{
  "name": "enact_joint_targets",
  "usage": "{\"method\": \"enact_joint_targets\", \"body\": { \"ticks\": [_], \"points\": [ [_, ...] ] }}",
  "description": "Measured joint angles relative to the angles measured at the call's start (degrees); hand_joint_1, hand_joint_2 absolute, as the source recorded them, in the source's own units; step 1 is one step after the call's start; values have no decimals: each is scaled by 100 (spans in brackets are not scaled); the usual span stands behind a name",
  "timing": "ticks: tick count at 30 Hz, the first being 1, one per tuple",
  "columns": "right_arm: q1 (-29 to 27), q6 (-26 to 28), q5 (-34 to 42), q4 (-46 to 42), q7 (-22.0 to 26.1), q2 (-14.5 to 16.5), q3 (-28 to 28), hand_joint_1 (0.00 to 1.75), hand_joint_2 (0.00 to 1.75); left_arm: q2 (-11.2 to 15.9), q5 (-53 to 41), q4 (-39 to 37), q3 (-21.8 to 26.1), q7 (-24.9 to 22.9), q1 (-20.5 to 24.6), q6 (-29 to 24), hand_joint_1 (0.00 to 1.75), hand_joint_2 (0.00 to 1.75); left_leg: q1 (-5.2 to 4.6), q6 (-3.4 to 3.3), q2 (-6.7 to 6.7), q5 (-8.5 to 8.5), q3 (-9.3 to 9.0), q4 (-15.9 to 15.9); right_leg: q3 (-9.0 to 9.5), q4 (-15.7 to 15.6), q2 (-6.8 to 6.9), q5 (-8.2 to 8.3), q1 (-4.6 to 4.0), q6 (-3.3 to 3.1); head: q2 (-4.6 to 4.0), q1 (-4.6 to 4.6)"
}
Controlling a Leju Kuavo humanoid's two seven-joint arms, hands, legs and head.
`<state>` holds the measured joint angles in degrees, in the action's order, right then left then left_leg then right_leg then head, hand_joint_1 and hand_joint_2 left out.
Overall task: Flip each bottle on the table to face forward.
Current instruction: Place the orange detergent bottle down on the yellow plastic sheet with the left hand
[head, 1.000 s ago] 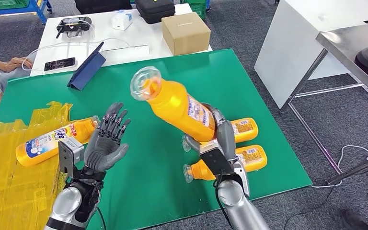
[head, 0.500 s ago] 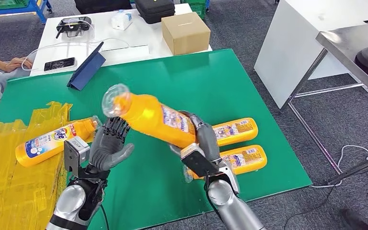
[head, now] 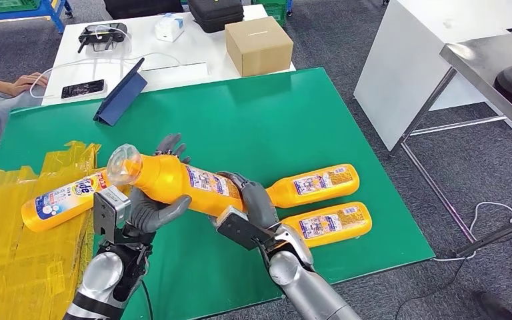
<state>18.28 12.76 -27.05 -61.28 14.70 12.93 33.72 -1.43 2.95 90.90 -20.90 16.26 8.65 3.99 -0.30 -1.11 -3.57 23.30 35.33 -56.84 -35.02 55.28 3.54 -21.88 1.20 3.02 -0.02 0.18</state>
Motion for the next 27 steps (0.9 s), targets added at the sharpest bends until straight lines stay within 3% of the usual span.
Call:
{"method": "enact_joint_targets", "body": {
  "ticks": [9,10,13,14,27],
  "points": [
    [161,-136,-358,472,-48,92,381,175,175,-12,-58,-60,-5,17,32,-65,0,175,1,0,-1,0,0,0,-1,0,0,0,0,0,0,0],
    [172,-136,-376,498,-63,98,413,175,175,-12,-58,-68,-4,20,32,-66,23,175,1,0,0,0,0,0,-1,0,0,0,0,0,0,0],
    [197,-125,-403,560,-95,107,455,175,175,-12,-68,-97,-2,32,31,-71,154,175,0,0,0,0,0,0,-1,0,0,0,0,0,0,-1],
    [204,-115,-408,578,-99,108,463,175,175,-12,-78,-104,-3,39,32,-71,175,175,0,0,0,0,0,0,-2,0,0,0,0,0,0,0],
    [211,-17,-431,626,-100,106,516,175,175,-13,-192,-179,-42,96,56,-120,175,175,1,0,-2,0,0,0,-4,0,-1,0,0,0,0,-1]
  ]
}}
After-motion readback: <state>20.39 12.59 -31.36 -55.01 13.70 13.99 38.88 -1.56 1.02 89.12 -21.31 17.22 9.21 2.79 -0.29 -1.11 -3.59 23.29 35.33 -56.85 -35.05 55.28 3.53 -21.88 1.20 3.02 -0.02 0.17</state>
